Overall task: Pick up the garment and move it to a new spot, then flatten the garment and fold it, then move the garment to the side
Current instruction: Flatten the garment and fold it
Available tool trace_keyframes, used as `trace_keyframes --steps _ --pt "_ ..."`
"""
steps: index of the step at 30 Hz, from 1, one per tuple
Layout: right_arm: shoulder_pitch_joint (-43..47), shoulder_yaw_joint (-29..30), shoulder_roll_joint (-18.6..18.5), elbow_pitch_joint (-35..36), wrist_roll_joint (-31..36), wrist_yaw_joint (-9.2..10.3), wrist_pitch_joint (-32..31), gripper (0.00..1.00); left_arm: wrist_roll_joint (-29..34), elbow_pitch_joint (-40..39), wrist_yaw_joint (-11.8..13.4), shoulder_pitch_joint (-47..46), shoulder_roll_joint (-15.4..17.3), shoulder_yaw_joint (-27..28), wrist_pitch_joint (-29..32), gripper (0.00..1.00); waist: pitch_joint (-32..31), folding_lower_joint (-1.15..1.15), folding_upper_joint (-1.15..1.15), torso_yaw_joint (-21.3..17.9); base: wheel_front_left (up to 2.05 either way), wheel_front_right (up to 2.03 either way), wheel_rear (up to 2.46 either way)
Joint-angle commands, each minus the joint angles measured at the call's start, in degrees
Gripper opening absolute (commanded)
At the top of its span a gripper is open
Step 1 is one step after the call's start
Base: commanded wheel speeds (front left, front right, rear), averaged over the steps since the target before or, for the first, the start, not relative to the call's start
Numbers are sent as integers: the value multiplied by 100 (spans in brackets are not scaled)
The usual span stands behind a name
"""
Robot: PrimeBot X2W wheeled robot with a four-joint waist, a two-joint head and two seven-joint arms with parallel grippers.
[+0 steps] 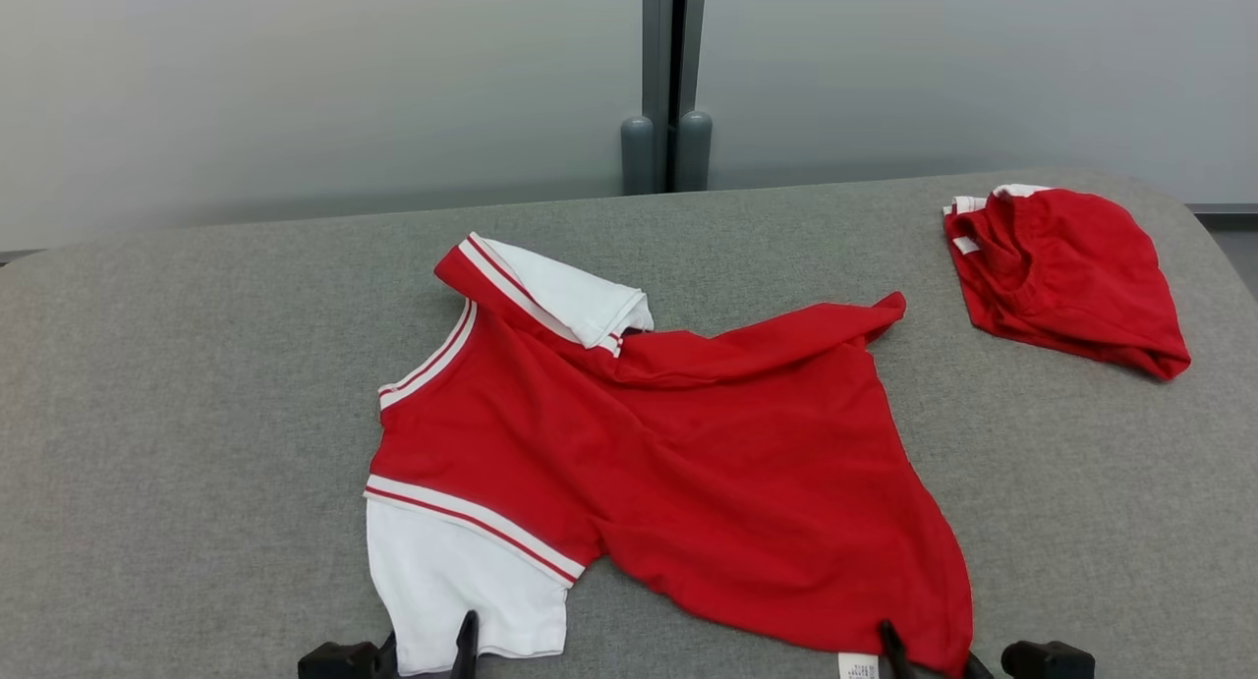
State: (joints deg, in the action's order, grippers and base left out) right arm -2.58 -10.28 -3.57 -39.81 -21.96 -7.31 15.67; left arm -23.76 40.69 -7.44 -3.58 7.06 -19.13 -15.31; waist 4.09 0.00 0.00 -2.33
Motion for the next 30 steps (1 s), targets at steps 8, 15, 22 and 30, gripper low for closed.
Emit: trace_keyframes --steps 8,15,22,30 --pt "-232 -109 59 236 -41 -23 -53 0 -592 59 -7 -433 51 -293 21 0 14 0 0 -34 0 0 0" --pt "-524 48 59 706 -384 -19 -52 0 -1043 -642 -7 -699 110 21 16 0 131 0 0 -63 0 0 0" --pt "-1618 40 2 1095 -242 -19 -52 0 -1504 -1177 -7 -1749 501 124 13 0 524 0 0 -95 0 0 0" --pt "-4065 -29 -202 905 -250 -19 -159 0 -1839 -1119 -7 -4244 1065 136 556 0 1448 0 0 -111 0 0 0"
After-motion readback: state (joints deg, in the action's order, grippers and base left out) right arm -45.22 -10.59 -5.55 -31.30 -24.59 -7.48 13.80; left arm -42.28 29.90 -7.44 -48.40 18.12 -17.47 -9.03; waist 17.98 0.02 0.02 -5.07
